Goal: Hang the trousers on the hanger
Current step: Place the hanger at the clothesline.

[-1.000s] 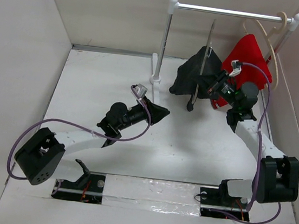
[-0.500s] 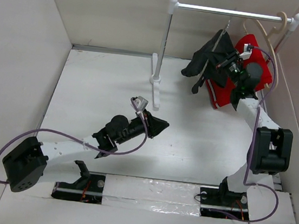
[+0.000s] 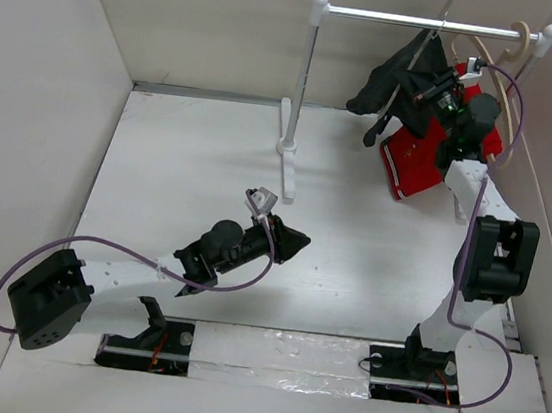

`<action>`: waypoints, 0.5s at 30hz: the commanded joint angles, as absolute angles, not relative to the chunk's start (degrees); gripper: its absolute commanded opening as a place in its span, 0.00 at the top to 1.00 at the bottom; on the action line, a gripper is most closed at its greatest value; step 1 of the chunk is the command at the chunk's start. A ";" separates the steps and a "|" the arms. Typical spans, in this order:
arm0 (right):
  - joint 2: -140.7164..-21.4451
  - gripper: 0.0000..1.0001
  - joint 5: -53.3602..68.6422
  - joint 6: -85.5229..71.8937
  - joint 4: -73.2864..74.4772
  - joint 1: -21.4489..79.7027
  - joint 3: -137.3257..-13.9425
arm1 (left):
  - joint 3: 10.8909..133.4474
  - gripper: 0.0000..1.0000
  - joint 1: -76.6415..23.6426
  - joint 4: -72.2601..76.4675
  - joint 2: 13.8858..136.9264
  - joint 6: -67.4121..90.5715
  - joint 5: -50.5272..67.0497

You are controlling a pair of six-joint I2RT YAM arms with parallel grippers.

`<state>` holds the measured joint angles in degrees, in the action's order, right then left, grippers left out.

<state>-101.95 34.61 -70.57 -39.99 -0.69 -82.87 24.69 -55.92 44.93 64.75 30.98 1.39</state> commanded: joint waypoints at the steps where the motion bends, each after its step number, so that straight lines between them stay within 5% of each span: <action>1: -101.51 1.00 34.45 -68.91 -47.90 -2.11 -89.47 | 24.17 0.83 -56.16 47.46 64.25 30.94 0.79; 15: -108.01 1.00 35.86 -67.76 -44.03 -4.22 -95.71 | 24.70 0.83 -56.16 46.85 64.25 30.59 0.53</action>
<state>-109.73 35.90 -70.24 -36.34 -3.27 -90.70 24.67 -55.92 44.88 64.77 30.94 0.97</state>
